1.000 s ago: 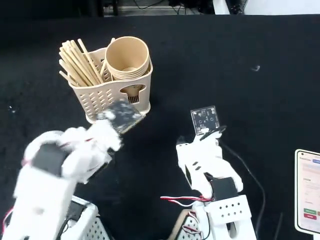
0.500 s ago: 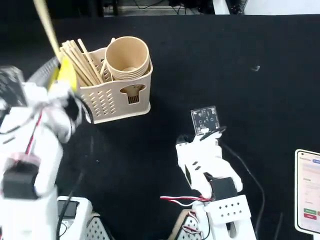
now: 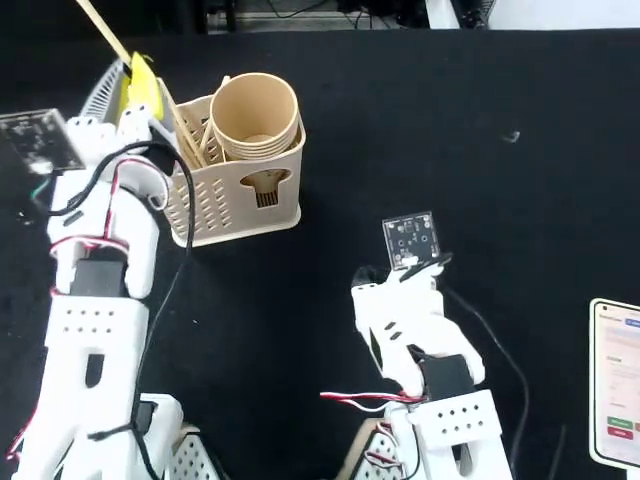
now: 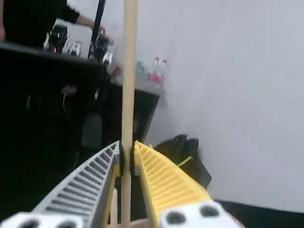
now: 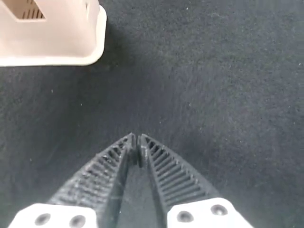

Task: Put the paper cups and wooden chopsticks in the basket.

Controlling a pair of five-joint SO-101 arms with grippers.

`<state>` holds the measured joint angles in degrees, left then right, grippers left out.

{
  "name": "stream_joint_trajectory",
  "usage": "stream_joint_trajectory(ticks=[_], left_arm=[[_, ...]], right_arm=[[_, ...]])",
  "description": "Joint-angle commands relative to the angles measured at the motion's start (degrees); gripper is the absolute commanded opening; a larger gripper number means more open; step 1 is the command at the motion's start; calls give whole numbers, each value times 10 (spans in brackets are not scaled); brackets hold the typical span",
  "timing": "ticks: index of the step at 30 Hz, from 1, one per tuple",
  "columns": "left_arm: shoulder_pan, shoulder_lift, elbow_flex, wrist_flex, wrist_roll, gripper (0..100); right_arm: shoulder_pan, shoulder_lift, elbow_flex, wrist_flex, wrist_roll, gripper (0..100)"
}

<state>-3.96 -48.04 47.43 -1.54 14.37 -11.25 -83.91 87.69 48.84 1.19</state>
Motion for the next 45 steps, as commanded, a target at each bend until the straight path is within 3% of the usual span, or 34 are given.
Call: stream_joint_trajectory(ticks=[1, 6, 8, 12, 17, 22, 25, 35, 41, 45], left_arm=[[-7, 6, 10, -12, 6, 73], [-7, -9, 31, -8, 6, 138], [-7, -29, 27, 32, 5, 141], [-7, -100, -22, 200, -5, 142], [-7, -211, -60, 446, -117, 137], [-7, -320, -7, 597, -173, 126], [-38, -378, 79, 622, -197, 18], [-131, -575, 324, 610, -200, 40], [-132, -555, 366, 613, -200, 38], [-132, -555, 415, 613, -200, 39]], right_arm=[[11, -11, -3, -11, -2, 15], [11, -11, -3, -11, -2, 15], [11, -11, -3, -12, -2, 15], [11, -11, -3, -13, -2, 15], [11, -12, -8, -14, -1, 15], [7, -12, -4, -18, -1, 11], [10, -12, -7, -18, -1, 11], [7, -12, -41, -10, -7, 15], [7, -12, -136, 92, -54, 15], [10, -12, -175, 225, -53, 15]])
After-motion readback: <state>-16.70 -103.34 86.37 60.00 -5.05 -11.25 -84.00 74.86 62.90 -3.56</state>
